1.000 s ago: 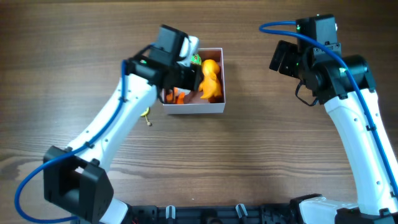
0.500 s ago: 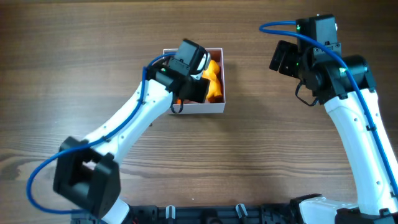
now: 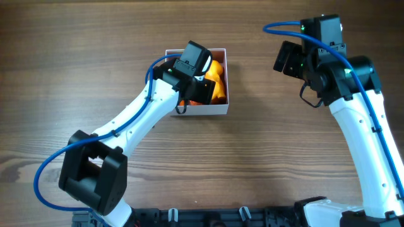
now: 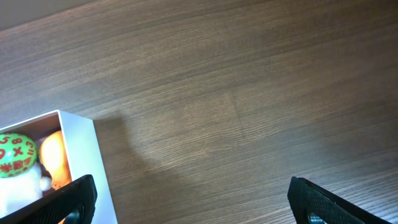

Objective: Pack container
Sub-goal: 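Carry the orange spinner into the box and open the left gripper, then move the left gripper to the yellow mouse rattle and grasp its handle, then place the yellow rattle into the box and withdraw the left gripper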

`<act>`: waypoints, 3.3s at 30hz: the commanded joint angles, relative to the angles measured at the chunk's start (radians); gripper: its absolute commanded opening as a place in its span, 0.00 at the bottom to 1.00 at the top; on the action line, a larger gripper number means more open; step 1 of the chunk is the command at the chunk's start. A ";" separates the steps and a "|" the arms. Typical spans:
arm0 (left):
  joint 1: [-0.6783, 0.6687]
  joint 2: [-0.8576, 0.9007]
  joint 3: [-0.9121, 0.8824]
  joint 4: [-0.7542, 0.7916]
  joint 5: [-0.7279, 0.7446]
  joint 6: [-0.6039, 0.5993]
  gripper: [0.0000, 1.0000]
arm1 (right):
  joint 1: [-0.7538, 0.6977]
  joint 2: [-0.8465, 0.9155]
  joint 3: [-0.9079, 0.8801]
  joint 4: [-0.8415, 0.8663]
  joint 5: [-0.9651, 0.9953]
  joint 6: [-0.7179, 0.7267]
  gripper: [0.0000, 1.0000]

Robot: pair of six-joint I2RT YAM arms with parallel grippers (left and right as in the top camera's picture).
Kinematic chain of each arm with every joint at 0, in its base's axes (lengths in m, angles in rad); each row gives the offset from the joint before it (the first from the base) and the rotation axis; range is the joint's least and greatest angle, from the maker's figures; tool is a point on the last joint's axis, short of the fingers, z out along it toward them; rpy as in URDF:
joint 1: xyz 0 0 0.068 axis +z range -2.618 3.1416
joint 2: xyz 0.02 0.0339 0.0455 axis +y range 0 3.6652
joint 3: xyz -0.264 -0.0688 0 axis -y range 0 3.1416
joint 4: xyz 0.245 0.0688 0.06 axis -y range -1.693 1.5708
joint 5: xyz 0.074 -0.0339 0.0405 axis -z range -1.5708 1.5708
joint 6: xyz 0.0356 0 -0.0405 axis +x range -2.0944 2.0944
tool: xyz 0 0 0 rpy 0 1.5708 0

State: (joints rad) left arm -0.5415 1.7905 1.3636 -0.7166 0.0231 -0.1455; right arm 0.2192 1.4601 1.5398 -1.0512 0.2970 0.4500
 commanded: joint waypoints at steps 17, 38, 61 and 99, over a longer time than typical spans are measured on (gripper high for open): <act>0.204 -0.283 0.179 -0.752 -0.123 0.060 1.00 | 0.001 -0.003 0.006 0.000 0.017 -0.005 1.00; 0.395 -0.266 -0.366 -0.160 -0.103 0.386 1.00 | 0.001 -0.003 0.006 0.000 0.017 -0.005 1.00; 0.563 -0.047 -0.381 -0.059 0.048 0.505 0.93 | 0.001 -0.003 0.006 0.000 0.017 -0.005 1.00; 0.399 -0.171 0.088 -0.194 0.206 0.250 0.04 | 0.001 -0.003 0.006 0.000 0.017 -0.005 1.00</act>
State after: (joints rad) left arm -0.0669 1.6947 1.3609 -0.9318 0.0719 0.2230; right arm 0.2188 1.4601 1.5398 -1.0515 0.2970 0.4500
